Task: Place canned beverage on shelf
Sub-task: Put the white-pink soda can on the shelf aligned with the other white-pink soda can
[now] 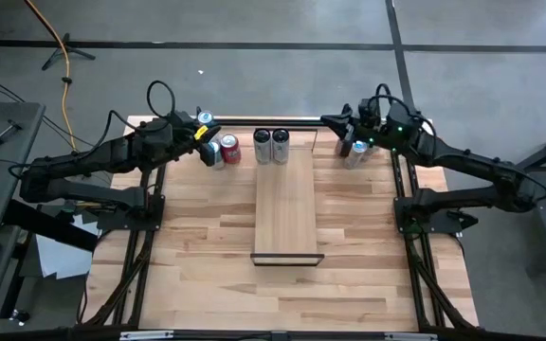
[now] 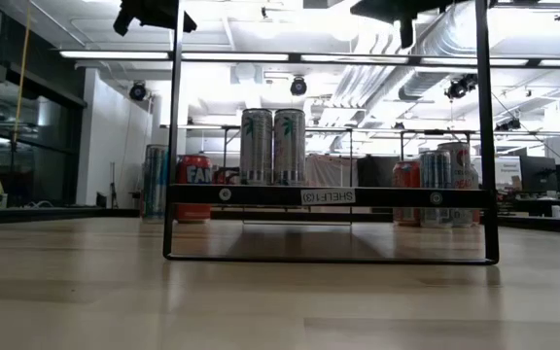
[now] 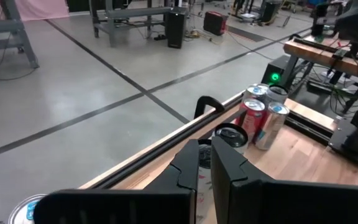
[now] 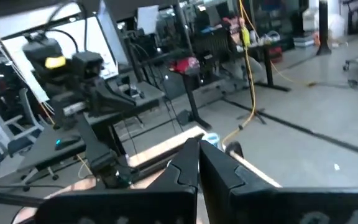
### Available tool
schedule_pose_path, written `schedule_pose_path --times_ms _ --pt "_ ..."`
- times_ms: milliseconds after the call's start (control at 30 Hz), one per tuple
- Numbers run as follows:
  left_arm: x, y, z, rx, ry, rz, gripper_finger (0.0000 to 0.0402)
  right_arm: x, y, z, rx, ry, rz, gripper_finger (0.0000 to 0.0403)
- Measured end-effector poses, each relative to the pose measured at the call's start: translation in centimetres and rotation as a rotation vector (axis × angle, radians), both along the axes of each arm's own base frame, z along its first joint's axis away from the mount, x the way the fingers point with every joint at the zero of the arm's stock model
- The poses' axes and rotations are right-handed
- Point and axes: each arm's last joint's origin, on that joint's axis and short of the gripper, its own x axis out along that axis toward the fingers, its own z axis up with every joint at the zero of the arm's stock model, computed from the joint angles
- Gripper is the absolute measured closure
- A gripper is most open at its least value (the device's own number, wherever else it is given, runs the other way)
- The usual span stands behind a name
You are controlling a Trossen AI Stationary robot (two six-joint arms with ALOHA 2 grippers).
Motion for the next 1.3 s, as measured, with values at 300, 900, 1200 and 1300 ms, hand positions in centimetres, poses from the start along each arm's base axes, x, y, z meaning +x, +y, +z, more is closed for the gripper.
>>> schedule_pose_path --times_ms 300,900,1200,1300 --pt "0.0 0.0 0.0 0.015 0.014 -0.005 0.0402 0.9 -2.3 0.9 0.075 0.243 -0.131 0.0391" --pt "0.0 0.0 0.0 0.056 0.053 -0.019 0.0401 -2.5 -5.4 -3.3 0.462 0.913 -0.708 0.0117" --pt "0.0 0.0 0.0 0.055 0.053 -0.019 0.0402 -5.0 -6.4 -5.6 0.651 0.859 -1.051 0.0082" --pt "0.0 0.0 0.0 0.056 0.052 -0.019 0.0402 -5.4 -7.3 -7.7 0.724 0.821 -1.049 0.0082"
